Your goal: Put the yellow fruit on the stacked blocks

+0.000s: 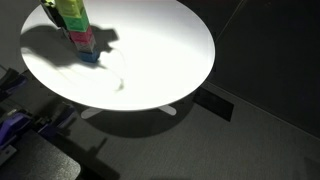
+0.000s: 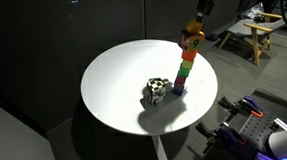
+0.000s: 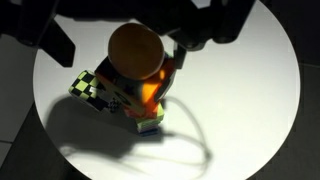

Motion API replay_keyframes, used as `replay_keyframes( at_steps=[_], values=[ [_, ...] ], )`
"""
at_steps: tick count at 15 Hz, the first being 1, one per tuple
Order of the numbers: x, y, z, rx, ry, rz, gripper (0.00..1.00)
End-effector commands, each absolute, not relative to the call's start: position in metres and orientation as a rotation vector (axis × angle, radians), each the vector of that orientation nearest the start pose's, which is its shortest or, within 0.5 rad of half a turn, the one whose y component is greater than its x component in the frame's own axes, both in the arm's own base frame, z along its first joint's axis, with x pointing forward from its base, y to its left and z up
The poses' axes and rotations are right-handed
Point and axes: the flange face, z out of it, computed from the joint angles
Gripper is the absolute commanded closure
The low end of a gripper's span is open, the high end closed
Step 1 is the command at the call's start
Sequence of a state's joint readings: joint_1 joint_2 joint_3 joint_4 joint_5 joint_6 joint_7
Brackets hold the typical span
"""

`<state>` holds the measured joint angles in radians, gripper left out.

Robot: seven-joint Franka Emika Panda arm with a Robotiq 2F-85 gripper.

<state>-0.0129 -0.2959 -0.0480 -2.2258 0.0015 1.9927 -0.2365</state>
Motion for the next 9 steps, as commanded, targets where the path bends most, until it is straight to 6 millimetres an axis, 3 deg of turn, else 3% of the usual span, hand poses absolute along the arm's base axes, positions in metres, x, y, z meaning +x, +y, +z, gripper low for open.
replay_keyframes(
  at_steps=[1, 9],
  values=[
    [0.445, -0.026, 0.506, -3.163, -0.252, -0.074, 0.00],
    [0.406, -0.010, 0.508, -3.144, -0.335, 0.033, 0.00]
  ],
)
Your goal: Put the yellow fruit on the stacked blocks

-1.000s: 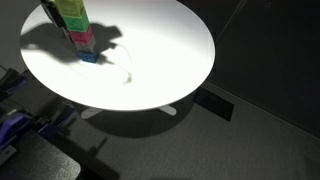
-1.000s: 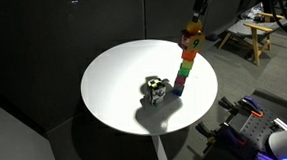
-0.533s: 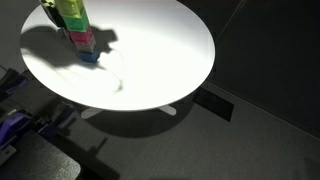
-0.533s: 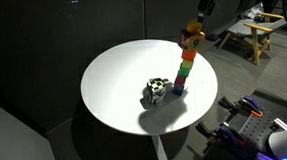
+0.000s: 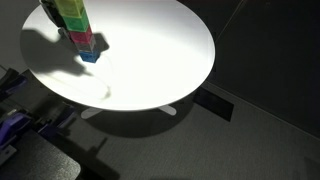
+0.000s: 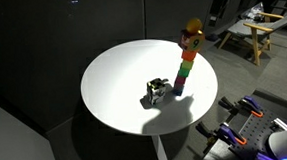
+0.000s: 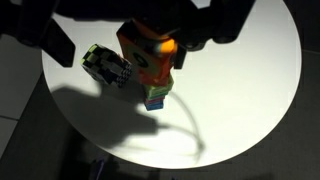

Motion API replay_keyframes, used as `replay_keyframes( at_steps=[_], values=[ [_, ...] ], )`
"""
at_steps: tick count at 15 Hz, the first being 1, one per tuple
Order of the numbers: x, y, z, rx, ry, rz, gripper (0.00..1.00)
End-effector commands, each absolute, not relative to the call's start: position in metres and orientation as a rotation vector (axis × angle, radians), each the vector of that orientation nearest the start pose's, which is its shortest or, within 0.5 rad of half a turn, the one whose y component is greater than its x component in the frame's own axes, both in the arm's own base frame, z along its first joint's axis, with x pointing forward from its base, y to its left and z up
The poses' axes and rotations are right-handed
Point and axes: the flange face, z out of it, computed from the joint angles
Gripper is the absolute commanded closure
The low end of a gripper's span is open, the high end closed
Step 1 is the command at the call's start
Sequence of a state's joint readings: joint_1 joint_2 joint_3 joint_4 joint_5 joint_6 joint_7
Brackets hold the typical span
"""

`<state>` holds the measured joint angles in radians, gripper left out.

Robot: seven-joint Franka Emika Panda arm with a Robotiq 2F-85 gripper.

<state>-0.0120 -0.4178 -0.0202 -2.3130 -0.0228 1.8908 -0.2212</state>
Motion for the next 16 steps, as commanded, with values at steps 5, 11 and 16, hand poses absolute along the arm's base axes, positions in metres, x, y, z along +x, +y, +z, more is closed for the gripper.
replay_keyframes(
  at_steps=[5, 11, 16],
  values=[
    [0.385, -0.004, 0.505, -3.136, -0.300, 0.055, 0.00],
    [0.364, 0.000, 0.499, -3.146, -0.171, -0.001, 0.00],
    [0.350, 0.003, 0.494, -3.151, -0.107, -0.009, 0.00]
  ],
)
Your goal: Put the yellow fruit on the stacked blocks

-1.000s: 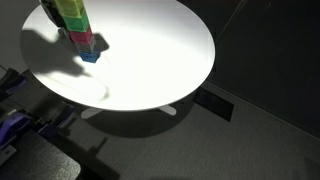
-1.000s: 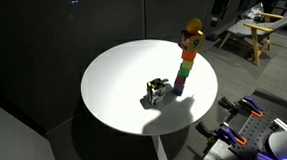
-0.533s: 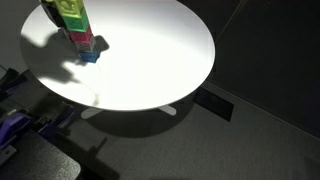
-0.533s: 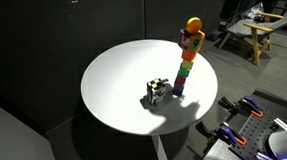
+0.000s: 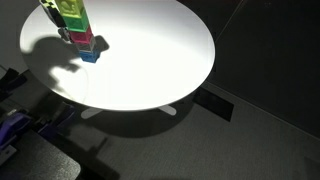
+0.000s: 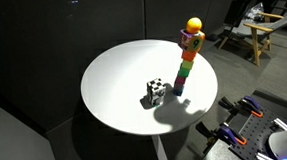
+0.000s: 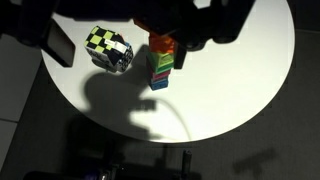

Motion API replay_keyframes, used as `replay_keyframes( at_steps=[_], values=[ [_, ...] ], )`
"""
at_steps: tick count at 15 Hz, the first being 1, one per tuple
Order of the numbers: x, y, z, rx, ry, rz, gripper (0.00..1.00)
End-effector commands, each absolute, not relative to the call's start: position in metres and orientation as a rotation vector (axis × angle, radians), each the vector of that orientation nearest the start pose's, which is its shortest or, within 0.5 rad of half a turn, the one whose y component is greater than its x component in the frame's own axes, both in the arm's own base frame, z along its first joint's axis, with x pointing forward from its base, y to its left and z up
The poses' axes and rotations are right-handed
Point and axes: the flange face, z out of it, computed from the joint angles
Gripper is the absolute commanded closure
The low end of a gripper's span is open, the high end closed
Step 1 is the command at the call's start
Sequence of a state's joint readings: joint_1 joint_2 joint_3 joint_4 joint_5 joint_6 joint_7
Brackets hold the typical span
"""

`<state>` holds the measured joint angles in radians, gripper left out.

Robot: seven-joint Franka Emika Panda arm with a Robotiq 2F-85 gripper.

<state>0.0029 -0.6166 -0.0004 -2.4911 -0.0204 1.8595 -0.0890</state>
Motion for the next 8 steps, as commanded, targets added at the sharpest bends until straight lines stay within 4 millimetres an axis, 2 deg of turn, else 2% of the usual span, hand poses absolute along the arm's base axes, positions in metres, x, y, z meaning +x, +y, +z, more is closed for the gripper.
replay_keyframes(
  at_steps=[1, 8],
  values=[
    [0.3595, -0.0002, 0.4939, -3.158, -0.144, 0.025, 0.00],
    [0.3539, 0.0002, 0.4925, -3.158, -0.139, 0.022, 0.00]
  ],
)
